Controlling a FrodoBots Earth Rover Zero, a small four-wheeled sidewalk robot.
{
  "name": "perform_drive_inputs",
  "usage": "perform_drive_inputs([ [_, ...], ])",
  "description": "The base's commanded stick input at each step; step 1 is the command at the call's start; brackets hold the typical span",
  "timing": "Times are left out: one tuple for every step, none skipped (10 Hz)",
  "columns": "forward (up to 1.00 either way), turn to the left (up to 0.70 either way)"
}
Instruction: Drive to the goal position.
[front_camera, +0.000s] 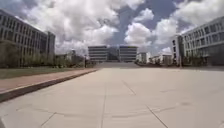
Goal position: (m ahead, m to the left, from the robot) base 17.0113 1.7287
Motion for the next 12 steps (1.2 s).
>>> perform_drive_inputs([
  [0.7, 0.0],
  [0.7, 0.0],
  [0.7, 0.0],
  [0.7, 0.0],
  [0.7, 0.0],
  [0.7, 0.0],
  [0.7, 0.0],
  [0.7, 0.0],
  [0.7, 0.0],
  [0.7, 0.0],
  [0.7, 0.0],
  [0.7, 0.0],
])
